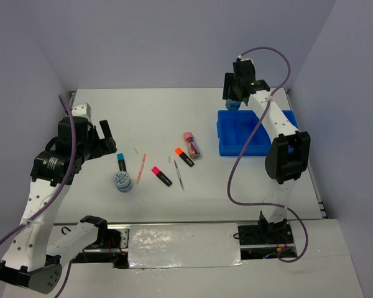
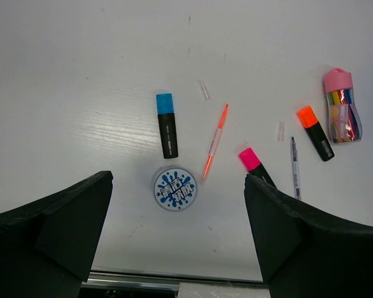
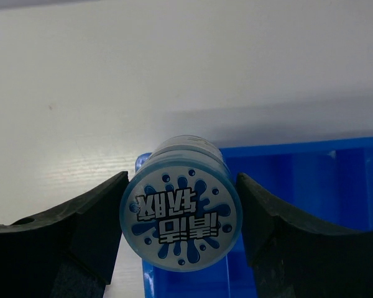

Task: Sort the stationery into containers
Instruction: Place the stationery in the storage box.

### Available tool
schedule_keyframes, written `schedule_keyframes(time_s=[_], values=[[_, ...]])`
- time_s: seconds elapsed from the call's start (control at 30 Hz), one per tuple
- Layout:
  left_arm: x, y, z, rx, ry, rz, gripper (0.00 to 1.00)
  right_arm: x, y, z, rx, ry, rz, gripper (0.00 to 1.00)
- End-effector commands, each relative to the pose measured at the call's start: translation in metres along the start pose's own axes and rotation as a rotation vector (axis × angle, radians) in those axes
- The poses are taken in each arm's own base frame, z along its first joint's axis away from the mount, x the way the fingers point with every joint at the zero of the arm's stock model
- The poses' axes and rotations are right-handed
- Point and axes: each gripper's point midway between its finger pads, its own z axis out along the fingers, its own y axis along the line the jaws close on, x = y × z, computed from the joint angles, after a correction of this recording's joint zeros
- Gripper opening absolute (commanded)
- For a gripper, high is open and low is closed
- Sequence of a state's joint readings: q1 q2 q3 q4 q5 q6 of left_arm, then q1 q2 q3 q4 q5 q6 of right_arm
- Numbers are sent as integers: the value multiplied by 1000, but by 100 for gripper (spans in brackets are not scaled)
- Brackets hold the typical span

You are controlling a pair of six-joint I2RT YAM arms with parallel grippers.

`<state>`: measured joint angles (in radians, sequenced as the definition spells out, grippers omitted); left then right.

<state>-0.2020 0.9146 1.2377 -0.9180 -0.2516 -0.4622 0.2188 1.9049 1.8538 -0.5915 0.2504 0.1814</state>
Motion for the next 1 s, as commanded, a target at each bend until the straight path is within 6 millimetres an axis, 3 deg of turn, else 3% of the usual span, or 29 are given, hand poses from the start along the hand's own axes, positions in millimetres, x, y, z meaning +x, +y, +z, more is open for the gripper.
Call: schedule_keyframes(time_s=[0.0, 0.23, 0.27, 0.3, 0.47, 0.7, 0.97], values=[[-15, -12, -9, 71, -56, 14, 99, -1, 7, 3, -37, 1, 15, 0], [-9, -3, -14, 36, -54, 6, 99, 27, 4, 5, -32, 35, 53, 0], [-9, -1, -14, 28, -55, 4, 99, 42, 4, 7, -38, 62, 48, 0], [-9, 1, -15, 19, -57, 4, 99, 37, 4, 3, -47, 34, 53, 0], [-4, 2, -12, 16, -44, -2, 99, 61, 2, 8, -48, 82, 40, 0], [-3, -3, -12, 44, -47, -12, 99, 63, 6, 10, -69, 72, 47, 3], [7, -5, -10, 64, -28, -4, 99, 60, 14, 22, -110, 40, 28, 17]])
